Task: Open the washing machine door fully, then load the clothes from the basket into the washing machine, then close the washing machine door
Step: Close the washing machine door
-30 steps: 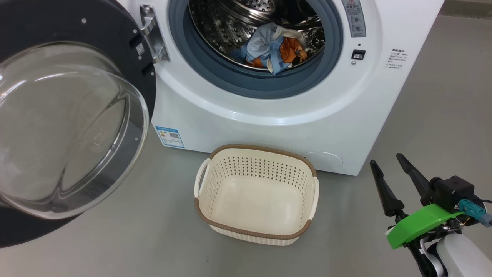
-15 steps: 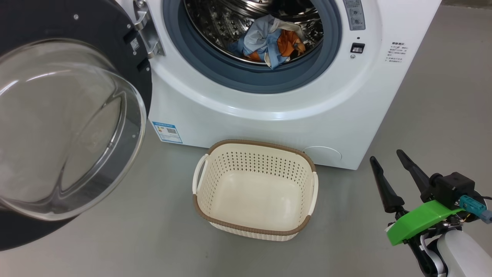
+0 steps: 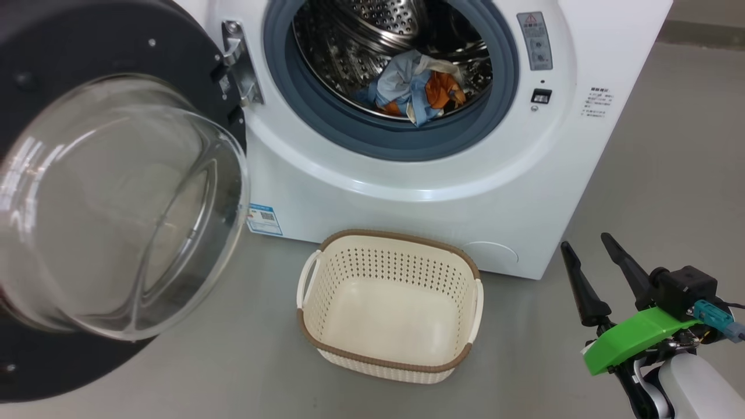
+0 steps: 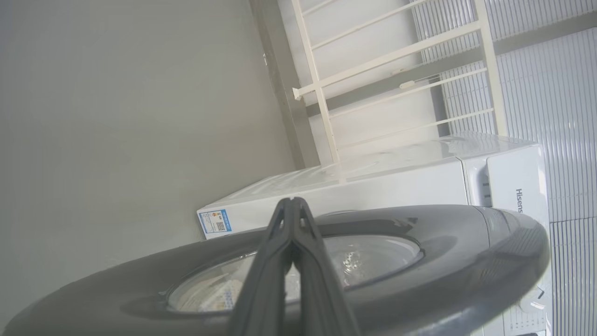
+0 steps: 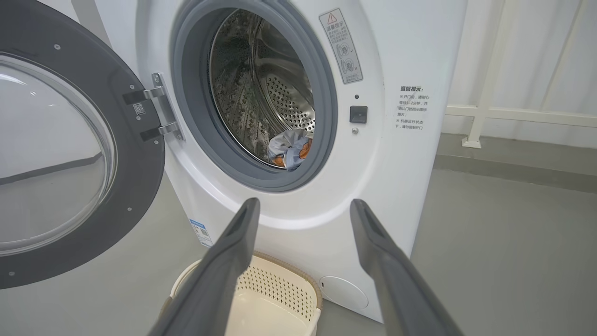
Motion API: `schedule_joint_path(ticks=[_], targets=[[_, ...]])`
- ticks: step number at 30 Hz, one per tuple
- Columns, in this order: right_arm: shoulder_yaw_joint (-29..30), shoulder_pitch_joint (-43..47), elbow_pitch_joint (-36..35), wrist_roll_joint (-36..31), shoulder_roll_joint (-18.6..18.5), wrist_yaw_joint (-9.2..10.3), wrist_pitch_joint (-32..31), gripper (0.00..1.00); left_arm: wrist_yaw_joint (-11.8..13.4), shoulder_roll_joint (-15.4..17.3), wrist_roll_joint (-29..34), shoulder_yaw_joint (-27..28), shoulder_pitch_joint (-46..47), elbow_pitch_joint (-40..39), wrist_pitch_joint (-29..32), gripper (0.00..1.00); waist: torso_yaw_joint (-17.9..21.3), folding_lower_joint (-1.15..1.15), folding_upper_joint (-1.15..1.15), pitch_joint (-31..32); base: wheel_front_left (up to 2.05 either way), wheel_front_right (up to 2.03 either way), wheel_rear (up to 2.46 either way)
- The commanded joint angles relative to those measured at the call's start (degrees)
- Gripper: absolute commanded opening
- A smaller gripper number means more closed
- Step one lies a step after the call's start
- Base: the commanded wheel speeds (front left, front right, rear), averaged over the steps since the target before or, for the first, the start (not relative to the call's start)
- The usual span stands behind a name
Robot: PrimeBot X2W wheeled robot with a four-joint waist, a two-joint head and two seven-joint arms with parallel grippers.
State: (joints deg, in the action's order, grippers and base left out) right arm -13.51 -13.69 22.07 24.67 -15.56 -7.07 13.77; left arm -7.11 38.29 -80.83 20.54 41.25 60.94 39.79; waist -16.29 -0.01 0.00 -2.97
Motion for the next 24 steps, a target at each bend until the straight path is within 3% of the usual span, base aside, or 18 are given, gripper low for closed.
schedule_joint_path(ticks=[1, 15, 19, 24], targets=[[-0.73, 0.0, -1.02, 0.23, -0.27, -0.42, 0.71, 1.0, -0.37, 1.13, -0.67, -0.03, -1.79, -1.81, 2.11, 0.0, -0.52, 0.01, 0.0, 0.92, 0.0, 0.0, 0.0], [-0.23, 2.3, -0.33, 1.56, 1.24, -0.42, 1.19, 1.0, 0.04, -6.24, -5.39, -2.11, -11.81, -19.39, 15.68, 0.0, -1.03, 0.01, 0.0, 3.95, 0.0, 0.0, 0.0], [0.33, 2.73, -0.8, 1.7, 1.69, -0.42, 1.21, 1.0, 2.83, -8.94, -7.62, -1.71, -15.41, -27.16, 18.16, 0.0, -0.18, 0.01, 0.0, 4.6, 0.0, 0.0, 0.0], [1.24, 3.35, -1.51, 1.67, 2.17, -0.42, 1.22, 1.0, 8.54, -11.86, -10.19, -1.2, -20.75, -39.31, 20.87, 0.0, 1.29, 0.01, 0.0, 5.01, 0.0, 0.0, 0.0]])
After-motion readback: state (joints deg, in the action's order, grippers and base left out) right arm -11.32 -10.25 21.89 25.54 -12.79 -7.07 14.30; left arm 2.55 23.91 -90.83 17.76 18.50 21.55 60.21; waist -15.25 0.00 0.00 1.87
